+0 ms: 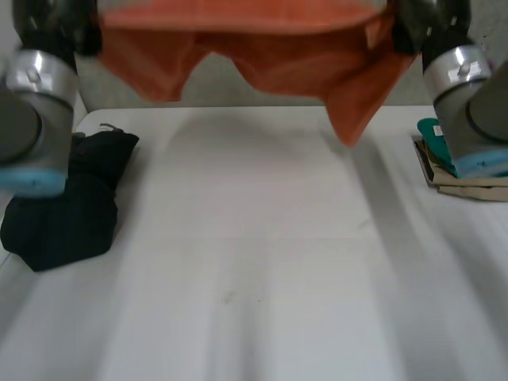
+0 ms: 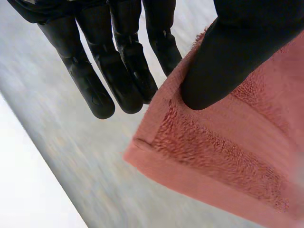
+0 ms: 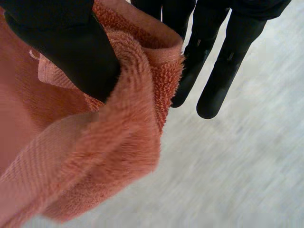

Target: Fold the laundry.

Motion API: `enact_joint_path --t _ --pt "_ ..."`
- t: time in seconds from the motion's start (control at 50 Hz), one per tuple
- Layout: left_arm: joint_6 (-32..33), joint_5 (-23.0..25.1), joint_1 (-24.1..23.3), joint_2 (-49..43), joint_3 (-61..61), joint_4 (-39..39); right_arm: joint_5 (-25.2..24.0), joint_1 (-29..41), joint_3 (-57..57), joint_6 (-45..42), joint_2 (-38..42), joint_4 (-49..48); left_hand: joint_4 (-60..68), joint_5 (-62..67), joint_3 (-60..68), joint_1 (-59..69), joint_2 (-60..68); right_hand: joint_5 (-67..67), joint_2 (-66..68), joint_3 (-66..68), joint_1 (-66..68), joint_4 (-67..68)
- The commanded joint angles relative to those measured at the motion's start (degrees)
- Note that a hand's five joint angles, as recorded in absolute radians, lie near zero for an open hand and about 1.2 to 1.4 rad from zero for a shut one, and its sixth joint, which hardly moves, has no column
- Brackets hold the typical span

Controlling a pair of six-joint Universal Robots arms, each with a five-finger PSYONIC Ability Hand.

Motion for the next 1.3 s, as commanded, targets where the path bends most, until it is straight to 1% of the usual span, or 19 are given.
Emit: enact_joint_path --t 0.02,0.1,0.14,0.2,0.26,0.32,0.34,0.5,0.54,0.62,0.68,0.78,0.9,0.94,1.06,1.08,1.18,1.24,1.3 --pt "2.77 3.12 0.63 -1.36 -17.89 -0.66 -4.61 -2.79 12.31 -0.37 1.01 10.98 11.4 13.57 11.89 15.04 11.63 13.37 13.61 12.13 19.2 11.43" --pt "4.61 5.85 0.81 -4.69 -24.06 -0.13 -8.75 -3.85 17.85 -1.68 1.98 16.25 11.4 13.57 11.89 15.04 11.63 13.37 13.61 12.13 19.2 11.43" --pt "5.84 6.29 0.98 -5.84 -25.57 0.13 -9.64 -4.46 19.62 -2.82 2.16 18.72 11.4 13.57 11.89 15.04 11.63 13.37 13.61 12.13 19.2 11.43" --pt "7.52 6.03 1.77 -6.38 -28.21 0.48 -9.47 -5.87 21.38 -5.11 1.63 23.47 11.4 13.57 11.89 15.04 11.63 13.37 13.61 12.13 19.2 11.43" --pt "7.7 5.6 2.47 -5.06 -29.44 0.48 -8.41 -7.36 22.18 -4.68 0.49 26.63 11.4 13.57 11.89 15.04 11.63 13.37 13.61 12.13 19.2 11.43" --pt "7.08 5.42 2.65 -3.74 -29.97 0.48 -7.36 -8.24 22.79 -2.75 -0.39 27.7 11.4 13.57 11.89 15.04 11.63 0.27 0.51 -0.97 6.1 -1.67" --pt "6.56 5.33 2.65 -3.04 -30.14 0.48 -6.92 -8.68 23.23 -1.09 -0.83 28.13 11.4 13.57 11.89 15.04 11.63 -6.1 -5.86 -7.34 -0.27 -8.04" --pt "3.57 4.89 2.65 -0.93 -30.41 0.13 -6.3 -9.39 25.69 6.66 -3.29 29.63 11.4 13.57 11.89 15.04 11.63 -24.47 -24.23 -25.71 -18.65 -26.42" --pt "2.87 4.63 2.65 -0.49 -30.41 -0.13 -6.04 -9.39 26.57 9.11 -4.6 30.77 11.4 13.57 11.89 15.04 11.63 -27.34 -27.1 -28.58 -21.52 -29.29" --pt "1.72 4.28 2.74 0.13 -30.41 -0.66 -5.42 -9.3 27.97 11.4 -7.41 32.18 11.4 13.57 11.89 15.04 11.63 -32.55 -32.31 -33.79 -26.72 -34.49" --pt "1.19 4.27 2.74 0.48 -30.5 -1.1 -4.81 -9.21 28.59 11.94 -9.44 32.62 11.4 13.57 11.89 15.04 11.63 -32.74 -32.5 -33.98 -26.91 -34.68" --pt "0.67 4.19 2.48 0.92 -30.41 -1.89 -2.96 -7.9 29.82 13.51 -13.39 33.5 11.4 13.57 11.89 15.04 11.63 -37.94 -37.7 -39.18 -32.11 -39.88" --pt "0.67 4.28 2.57 1.27 -29.79 -1.98 -0.42 -5.09 32.46 14.4 -13.75 32.89 11.4 13.57 11.89 15.04 11.63 -41.15 -40.91 -42.39 -35.33 -43.09" --pt "0.58 4.27 2.65 1.62 -29.36 -2.06 1.6 -3.42 34.48 14.31 -13.14 31.4 11.4 13.57 11.89 15.04 11.63 -41.15 -40.91 -42.39 -35.33 -43.09" --pt "-0.56 4.27 2.65 2.68 -28.04 -2.94 5.74 1.15 37.73 13.52 -10.33 24.19 11.4 13.57 11.89 15.04 11.63 -40.48 -40.24 -41.72 -34.65 -42.42" --pt "-1.0 4.27 2.57 2.94 -27.34 -3.38 6.87 2.2 38.08 13.26 -9.19 21.75 11.4 13.57 11.89 15.04 11.63 -40.31 -40.07 -41.55 -34.49 -42.25" --pt "-2.23 4.19 2.65 3.38 -25.49 -5.14 9.61 4.76 36.6 11.68 -5.23 15.58 11.4 13.57 11.89 15.04 11.63 -37.45 -37.21 -38.69 -31.63 -39.4" --pt "-2.93 4.1 2.65 3.73 -24.18 -6.36 10.66 5.9 33.8 10.19 -1.9 14.08 11.4 13.57 11.89 15.04 11.63 -35.94 -35.7 -37.18 -30.12 -37.89" --pt "-3.55 3.84 2.65 4.17 -22.77 -7.42 11.1 6.34 31.06 9.65 0.66 14.69 11.4 13.57 11.89 15.04 11.63 -34.76 -34.52 -36.0 -28.94 -36.7"
